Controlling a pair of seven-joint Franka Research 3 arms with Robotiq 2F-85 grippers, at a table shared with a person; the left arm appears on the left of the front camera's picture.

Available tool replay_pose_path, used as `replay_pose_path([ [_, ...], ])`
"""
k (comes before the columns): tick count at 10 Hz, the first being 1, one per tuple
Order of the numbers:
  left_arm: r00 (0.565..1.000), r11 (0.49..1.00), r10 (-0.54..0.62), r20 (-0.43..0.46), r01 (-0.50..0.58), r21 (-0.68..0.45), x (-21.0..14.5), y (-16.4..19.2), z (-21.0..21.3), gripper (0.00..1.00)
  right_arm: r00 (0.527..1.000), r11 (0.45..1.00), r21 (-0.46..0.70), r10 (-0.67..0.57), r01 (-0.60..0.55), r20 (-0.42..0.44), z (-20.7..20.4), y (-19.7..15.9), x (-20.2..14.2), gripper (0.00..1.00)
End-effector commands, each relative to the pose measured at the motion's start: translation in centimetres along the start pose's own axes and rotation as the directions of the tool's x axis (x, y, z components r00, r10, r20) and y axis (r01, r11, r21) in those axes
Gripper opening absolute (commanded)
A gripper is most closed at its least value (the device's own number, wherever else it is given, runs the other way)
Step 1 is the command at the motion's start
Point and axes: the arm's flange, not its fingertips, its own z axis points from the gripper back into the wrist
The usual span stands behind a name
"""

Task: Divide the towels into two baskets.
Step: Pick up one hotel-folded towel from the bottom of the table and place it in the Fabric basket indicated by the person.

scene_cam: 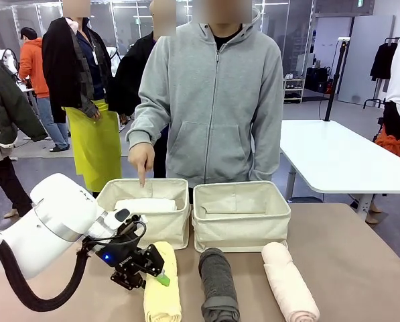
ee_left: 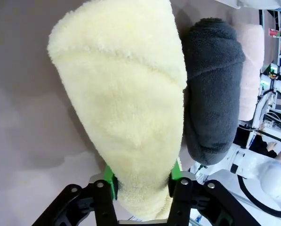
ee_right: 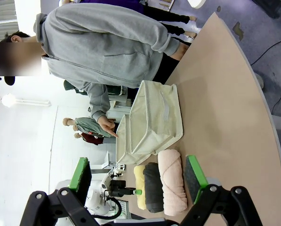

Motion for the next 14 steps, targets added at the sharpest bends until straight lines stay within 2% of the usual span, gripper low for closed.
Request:
replay_pose_path([
  [1,0.998,0.997,-0.064,0.02,0.063,0.044,-1.6,-2.1,2.6,0.45,1.0,1.0,0.021,0.007,-0.007,0.009,0.2,0.1,-0.1,1.0],
  [3,0.99,0.991,-0.11,0.083,0.104,0.081,-2.7,-3.9,6.7,0.45,1.0,1.0,0.021,0.007,-0.007,0.009,0.2,0.1,-0.1,1.0],
  [5,0.98,0.97,-0.183,0.079,0.166,0.179,-3.8,-5.4,10.2,0.45,1.0,1.0,0.021,0.007,-0.007,0.009,0.2,0.1,-0.1,1.0],
  [6,0.974,0.949,-0.221,0.041,0.204,0.241,-4.3,-6.0,11.7,0.45,1.0,1.0,0.021,0.007,-0.007,0.009,0.2,0.1,-0.1,1.0],
  [8,0.96,0.927,-0.27,0.074,0.238,0.291,-4.8,-6.9,14.9,0.45,1.0,1.0,0.021,0.007,-0.007,0.009,0.2,0.1,-0.1,1.0],
  [9,0.957,0.933,-0.274,0.096,0.24,0.269,-4.9,-6.9,15.4,0.45,1.0,1.0,0.021,0.007,-0.007,0.009,0.2,0.1,-0.1,1.0],
  [10,0.962,0.93,-0.264,0.069,0.235,0.284,-3.5,-6.6,13.1,0.45,1.0,1.0,0.021,0.007,-0.007,0.009,0.2,0.1,-0.1,1.0],
  [14,0.96,0.926,-0.275,0.055,0.249,0.285,-3.7,-6.4,13.6,0.45,1.0,1.0,0.021,0.007,-0.007,0.009,0.2,0.1,-0.1,1.0],
])
